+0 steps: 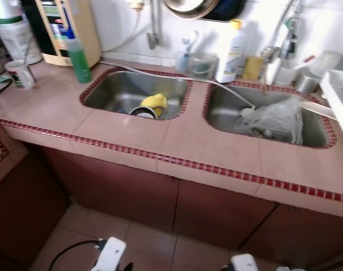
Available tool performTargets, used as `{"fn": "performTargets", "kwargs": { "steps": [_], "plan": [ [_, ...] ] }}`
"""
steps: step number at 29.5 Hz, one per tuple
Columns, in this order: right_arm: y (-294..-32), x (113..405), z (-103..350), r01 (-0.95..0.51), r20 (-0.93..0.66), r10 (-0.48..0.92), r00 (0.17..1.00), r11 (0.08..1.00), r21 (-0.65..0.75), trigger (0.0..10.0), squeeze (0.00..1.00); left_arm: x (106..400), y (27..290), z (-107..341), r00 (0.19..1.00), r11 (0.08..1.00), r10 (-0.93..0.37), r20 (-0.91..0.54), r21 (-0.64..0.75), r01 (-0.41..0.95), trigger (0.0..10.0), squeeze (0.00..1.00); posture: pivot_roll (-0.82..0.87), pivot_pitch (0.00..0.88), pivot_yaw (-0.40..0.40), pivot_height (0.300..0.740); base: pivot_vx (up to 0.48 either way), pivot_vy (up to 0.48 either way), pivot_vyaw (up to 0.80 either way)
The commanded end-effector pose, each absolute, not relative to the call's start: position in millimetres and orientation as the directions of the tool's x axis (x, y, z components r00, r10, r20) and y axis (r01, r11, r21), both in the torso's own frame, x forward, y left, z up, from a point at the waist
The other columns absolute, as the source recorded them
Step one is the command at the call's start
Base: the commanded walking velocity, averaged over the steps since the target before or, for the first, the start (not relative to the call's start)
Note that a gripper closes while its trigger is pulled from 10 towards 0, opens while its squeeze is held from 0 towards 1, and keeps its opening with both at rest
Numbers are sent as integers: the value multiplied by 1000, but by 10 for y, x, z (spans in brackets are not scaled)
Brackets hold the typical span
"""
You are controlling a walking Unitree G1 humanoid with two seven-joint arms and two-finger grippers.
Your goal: Kitchen organization
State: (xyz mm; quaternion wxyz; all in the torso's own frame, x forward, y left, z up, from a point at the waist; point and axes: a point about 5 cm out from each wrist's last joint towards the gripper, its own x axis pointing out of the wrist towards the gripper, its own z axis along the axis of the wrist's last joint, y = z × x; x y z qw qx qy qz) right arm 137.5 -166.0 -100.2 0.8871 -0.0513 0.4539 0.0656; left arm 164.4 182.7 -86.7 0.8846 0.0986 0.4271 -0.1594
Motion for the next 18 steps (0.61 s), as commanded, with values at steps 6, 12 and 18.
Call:
{"fn": "performTargets", "kwargs": {
  "steps": [6, 12, 18],
  "plan": [
    [-1790, 1384, -987, -146, -810, 36, 585, 987, -61, 10000, 0, 1673, 1736, -862, 585, 923, -225, -779, 22, 385, 10000, 0, 89, 0, -17, 740, 0, 0, 0],
    [-1789, 1385, -987, -145, -810, 36, 585, 988, -60, 10000, 0, 1674, 1732, -861, 586, 922, -229, -777, 19, 386, 10000, 0, 87, 0, -16, 740, 0, 0, 0],
    [-1793, 1384, -987, -142, -810, 34, 585, 988, -62, 10000, 0, 1682, 1724, -858, 586, 920, -233, -776, 19, 392, 10000, 0, 81, 0, -13, 740, 0, 0, 0]
  ]
}}
